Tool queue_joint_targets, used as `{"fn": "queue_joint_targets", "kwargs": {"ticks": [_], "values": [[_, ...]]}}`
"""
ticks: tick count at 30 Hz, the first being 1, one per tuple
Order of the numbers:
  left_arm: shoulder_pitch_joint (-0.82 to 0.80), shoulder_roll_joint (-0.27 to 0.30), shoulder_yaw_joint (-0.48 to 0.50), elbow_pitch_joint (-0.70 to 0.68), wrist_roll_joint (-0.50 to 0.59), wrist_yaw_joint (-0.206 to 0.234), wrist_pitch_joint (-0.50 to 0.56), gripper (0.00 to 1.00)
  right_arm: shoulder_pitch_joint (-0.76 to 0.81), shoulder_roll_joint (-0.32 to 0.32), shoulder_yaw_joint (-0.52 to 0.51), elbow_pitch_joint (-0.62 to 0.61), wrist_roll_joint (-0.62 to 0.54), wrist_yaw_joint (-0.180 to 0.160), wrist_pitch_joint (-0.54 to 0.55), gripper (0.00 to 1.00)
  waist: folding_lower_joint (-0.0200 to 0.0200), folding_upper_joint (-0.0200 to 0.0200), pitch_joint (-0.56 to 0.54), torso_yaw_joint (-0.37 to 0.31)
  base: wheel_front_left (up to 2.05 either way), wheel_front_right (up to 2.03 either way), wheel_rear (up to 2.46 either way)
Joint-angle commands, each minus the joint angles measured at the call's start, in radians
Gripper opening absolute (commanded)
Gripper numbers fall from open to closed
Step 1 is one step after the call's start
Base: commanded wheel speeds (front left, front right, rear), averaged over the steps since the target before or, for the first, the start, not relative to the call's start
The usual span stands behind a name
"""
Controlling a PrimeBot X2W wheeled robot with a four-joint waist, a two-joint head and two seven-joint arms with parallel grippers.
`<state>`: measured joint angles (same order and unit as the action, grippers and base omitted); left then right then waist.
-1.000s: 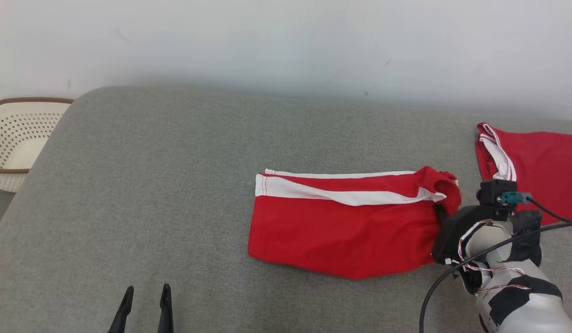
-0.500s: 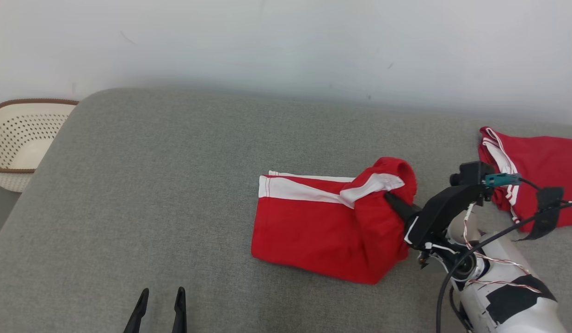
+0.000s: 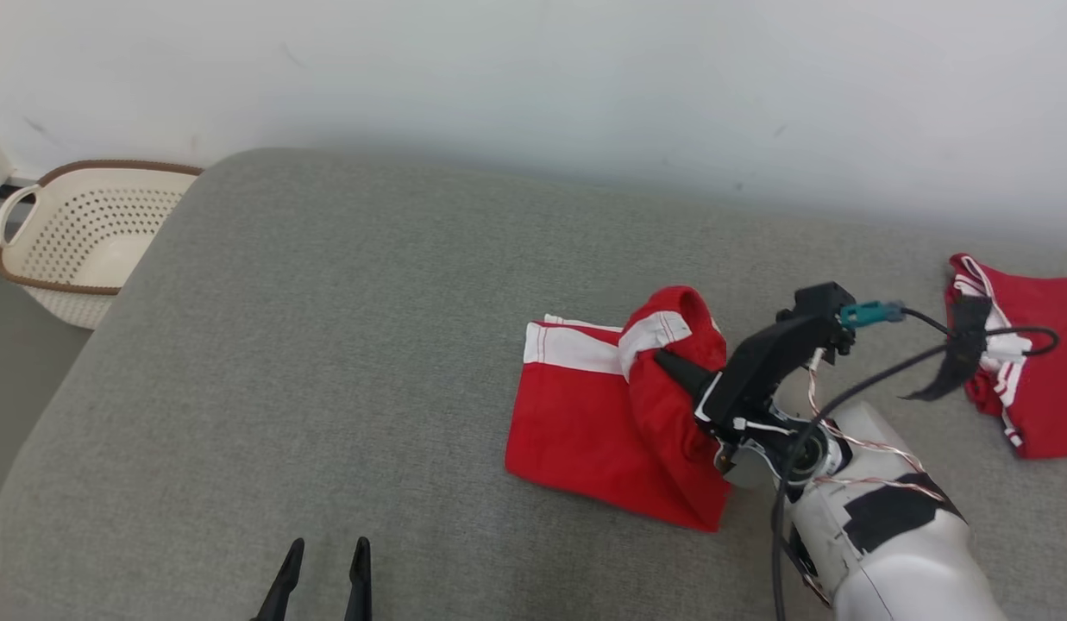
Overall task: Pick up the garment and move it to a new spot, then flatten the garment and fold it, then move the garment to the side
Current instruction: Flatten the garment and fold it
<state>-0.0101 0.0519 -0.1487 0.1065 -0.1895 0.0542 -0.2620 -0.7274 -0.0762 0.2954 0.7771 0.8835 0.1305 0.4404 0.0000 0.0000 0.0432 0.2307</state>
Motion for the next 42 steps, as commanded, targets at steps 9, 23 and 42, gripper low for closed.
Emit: {"fn": "queue_joint_targets", "kwargs": {"ticks": [9, 23, 42], "values": [[-0.025, 0.000, -0.038, 0.015, -0.029, 0.010, -0.004, 1.00, -0.085, 0.025, 0.022, 0.122, -0.051, 0.000, -0.005, 0.00, 0.0000, 0.0000, 0.013, 0.051, 0.00, 0.00, 0.00], [-0.047, 0.000, -0.088, 0.034, -0.058, 0.025, -0.004, 1.00, -0.192, 0.027, 0.124, 0.276, 0.006, 0.000, -0.010, 0.00, 0.0000, 0.0000, 0.022, 0.102, 0.00, 0.00, 0.00], [0.006, 0.000, -0.019, 0.012, -0.022, 0.020, -0.004, 1.00, -0.131, -0.043, 0.220, 0.096, 0.047, 0.000, -0.239, 1.00, 0.0000, 0.0000, -0.025, 0.049, 0.00, 0.00, 0.00]]}}
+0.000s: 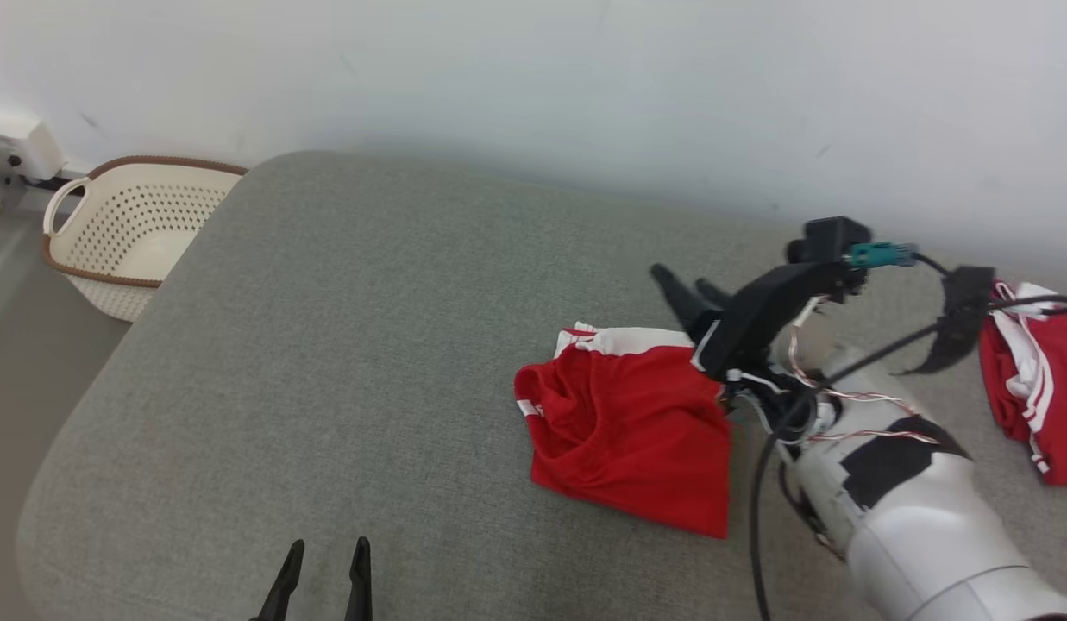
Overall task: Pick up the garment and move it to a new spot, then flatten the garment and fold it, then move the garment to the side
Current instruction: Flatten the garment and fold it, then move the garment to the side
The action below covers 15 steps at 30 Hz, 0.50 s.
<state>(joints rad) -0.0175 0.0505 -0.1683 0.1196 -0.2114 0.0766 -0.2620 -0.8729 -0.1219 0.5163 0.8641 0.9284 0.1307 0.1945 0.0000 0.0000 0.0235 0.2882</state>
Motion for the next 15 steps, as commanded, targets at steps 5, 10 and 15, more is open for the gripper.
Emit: {"fn": "queue_joint_targets", "kwargs": {"ticks": [5, 10, 15], "values": [[0.027, 0.001, 0.022, -0.023, 0.015, -0.002, -0.004, 1.00, 0.047, -0.078, 0.018, -0.046, -0.045, 0.000, -0.068, 1.00, 0.0000, 0.0000, -0.005, -0.030, 0.00, 0.00, 0.00], [0.039, 0.001, 0.037, -0.040, 0.024, -0.003, -0.004, 1.00, 0.087, -0.127, 0.025, -0.051, -0.080, 0.000, -0.087, 1.00, 0.0000, 0.0000, 0.001, -0.045, 0.00, 0.00, 0.00], [0.035, 0.001, 0.037, -0.047, 0.027, -0.005, -0.004, 1.00, 0.125, -0.132, 0.022, -0.034, -0.098, 0.000, -0.081, 1.00, 0.0000, 0.0000, 0.016, -0.049, 0.00, 0.00, 0.00]]}}
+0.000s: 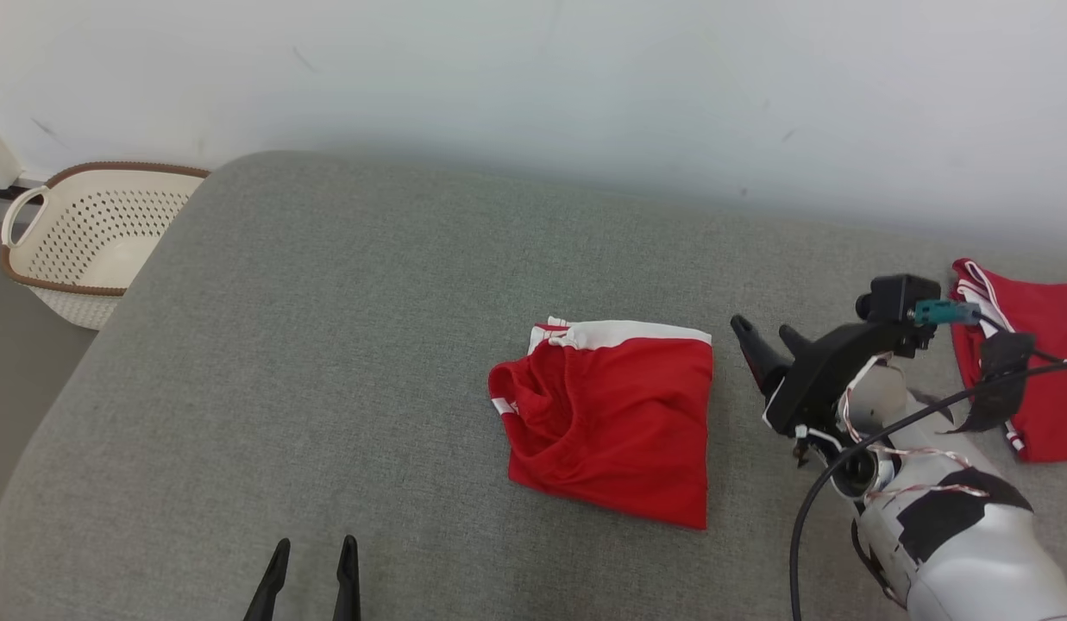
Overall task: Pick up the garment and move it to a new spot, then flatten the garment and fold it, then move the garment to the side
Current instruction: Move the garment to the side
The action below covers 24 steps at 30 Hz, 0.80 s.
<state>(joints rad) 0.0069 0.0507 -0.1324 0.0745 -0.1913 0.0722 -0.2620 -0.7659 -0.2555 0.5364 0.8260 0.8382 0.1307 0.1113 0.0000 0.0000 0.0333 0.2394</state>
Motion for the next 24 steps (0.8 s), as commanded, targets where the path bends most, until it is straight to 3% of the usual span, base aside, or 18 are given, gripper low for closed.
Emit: {"fn": "queue_joint_targets", "kwargs": {"ticks": [1, 24], "values": [[0.008, 0.001, -0.002, -0.003, 0.006, -0.002, -0.004, 1.00, 0.027, 0.004, 0.003, 0.009, -0.011, 0.000, 0.009, 1.00, 0.0000, 0.0000, 0.009, 0.001, 0.00, 0.00, 0.00], [-0.026, 0.001, -0.043, 0.019, -0.029, 0.007, -0.004, 1.00, 0.065, 0.090, 0.011, 0.140, 0.016, 0.000, 0.179, 1.00, 0.0000, 0.0000, 0.050, 0.053, 0.00, 0.00, 0.00]]}}
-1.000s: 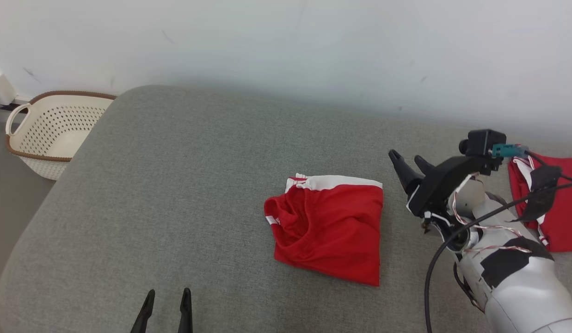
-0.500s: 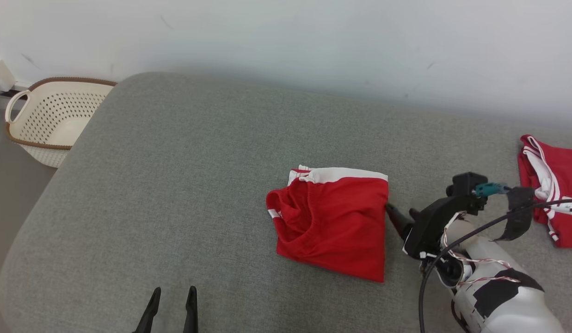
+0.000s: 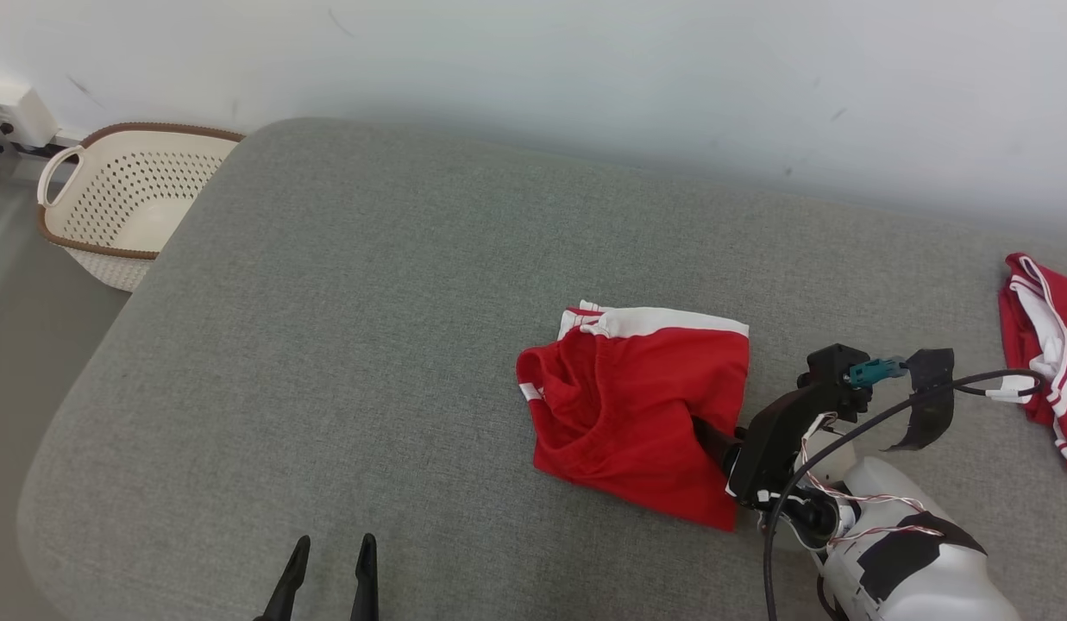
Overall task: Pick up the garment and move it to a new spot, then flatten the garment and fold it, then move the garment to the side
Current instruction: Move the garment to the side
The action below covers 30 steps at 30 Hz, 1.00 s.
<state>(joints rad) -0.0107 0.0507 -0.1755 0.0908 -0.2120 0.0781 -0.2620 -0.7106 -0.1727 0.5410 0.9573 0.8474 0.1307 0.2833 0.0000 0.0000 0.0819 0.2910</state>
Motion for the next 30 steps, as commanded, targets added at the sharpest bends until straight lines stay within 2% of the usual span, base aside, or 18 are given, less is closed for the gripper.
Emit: {"fn": "queue_joint_targets", "kwargs": {"ticks": [1, 2, 3, 4, 5, 17, 23, 30], "values": [[-0.010, 0.001, -0.001, 0.003, -0.010, 0.001, -0.004, 1.00, 0.011, 0.013, 0.008, 0.008, 0.010, 0.000, 0.014, 1.00, 0.0000, 0.0000, 0.003, 0.003, 0.00, 0.00, 0.00], [-0.011, 0.001, -0.002, 0.003, -0.011, 0.002, -0.004, 1.00, 0.012, 0.015, 0.009, 0.006, 0.011, 0.000, 0.017, 0.93, 0.0000, 0.0000, 0.004, 0.004, 0.00, 0.00, 0.00], [-0.011, 0.001, -0.003, 0.004, -0.012, 0.003, -0.004, 1.00, 0.012, 0.015, 0.010, 0.003, 0.014, 0.000, 0.018, 0.41, 0.0000, 0.0000, 0.005, 0.005, 0.00, 0.00, 0.00], [-0.010, 0.001, -0.003, 0.003, -0.013, 0.005, -0.004, 1.00, 0.011, 0.015, 0.011, -0.002, 0.015, 0.000, 0.018, 0.04, 0.0000, 0.0000, 0.006, 0.004, 0.00, 0.00, 0.00], [-0.008, 0.001, -0.003, 0.003, -0.014, 0.007, -0.004, 1.00, 0.010, 0.014, 0.013, -0.007, 0.017, 0.000, 0.017, 0.00, 0.0000, 0.0000, 0.007, 0.003, 0.00, 0.00, 0.00], [-0.007, 0.001, 0.013, 0.003, -0.007, 0.006, -0.004, 1.00, 0.002, -0.047, 0.056, -0.113, 0.004, 0.000, -0.036, 0.00, 0.0000, 0.0000, 0.007, -0.038, 0.00, 0.00, 0.00], [-0.004, 0.001, 0.027, -0.005, 0.010, -0.001, -0.004, 1.00, -0.024, -0.135, 0.127, -0.199, -0.037, 0.000, -0.054, 0.00, 0.0000, 0.0000, 0.006, -0.080, 0.00, 0.00, 0.00], [-0.018, 0.001, 0.040, -0.011, 0.029, -0.016, -0.004, 1.00, -0.097, -0.265, 0.200, -0.263, -0.058, 0.000, -0.005, 0.00, 0.0000, 0.0000, 0.023, -0.137, 0.00, 0.00, 0.00]]}}
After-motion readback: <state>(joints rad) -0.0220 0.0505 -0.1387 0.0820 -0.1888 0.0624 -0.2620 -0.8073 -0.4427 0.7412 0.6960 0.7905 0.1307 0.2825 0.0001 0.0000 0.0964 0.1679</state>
